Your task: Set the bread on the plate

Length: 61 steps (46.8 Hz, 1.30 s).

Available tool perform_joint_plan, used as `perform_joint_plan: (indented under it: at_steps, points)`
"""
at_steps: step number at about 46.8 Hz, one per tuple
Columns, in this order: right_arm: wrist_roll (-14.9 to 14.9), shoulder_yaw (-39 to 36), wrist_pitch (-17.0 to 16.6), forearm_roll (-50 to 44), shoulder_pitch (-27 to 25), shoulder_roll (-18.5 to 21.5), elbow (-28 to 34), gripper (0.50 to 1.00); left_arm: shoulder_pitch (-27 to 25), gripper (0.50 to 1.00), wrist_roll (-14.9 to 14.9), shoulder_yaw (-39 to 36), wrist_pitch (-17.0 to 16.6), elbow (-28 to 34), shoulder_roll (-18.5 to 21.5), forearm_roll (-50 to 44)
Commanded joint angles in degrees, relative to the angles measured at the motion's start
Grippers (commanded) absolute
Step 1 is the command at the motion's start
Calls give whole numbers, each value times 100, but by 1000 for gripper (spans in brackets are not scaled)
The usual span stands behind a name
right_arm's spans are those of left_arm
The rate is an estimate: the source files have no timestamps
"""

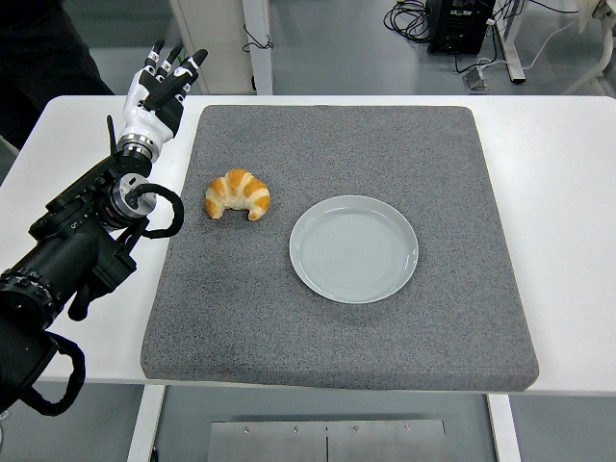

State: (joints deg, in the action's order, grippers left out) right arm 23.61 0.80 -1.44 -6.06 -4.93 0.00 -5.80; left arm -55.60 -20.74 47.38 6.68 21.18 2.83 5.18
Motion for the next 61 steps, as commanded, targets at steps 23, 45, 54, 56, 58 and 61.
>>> perform_joint_plan:
  at_steps: [23,45,54,56,58,61]
  points:
    - [3,-1,-5,0,1,0,0,1000,-30,971,61,-18,-70,0,25,97]
    - [3,-1,-5,0,1,0,0,1000,-302,963,149,-1546,-87,493,842,132]
    - [-5,-1,3,0,1,0,0,1000,-487,961,571,-2056,-96,852,1167,193]
    - [-5,-1,3,0,1,0,0,1000,-478,961,571,-2197,-114,1037,1299,281]
    - [-5,-1,-5,0,1,0,0,1000,-478,961,554,-2338,-140,1212,1413,378]
    - [3,-1,-5,0,1,0,0,1000,-487,961,545,-2487,-210,1362,1519,580]
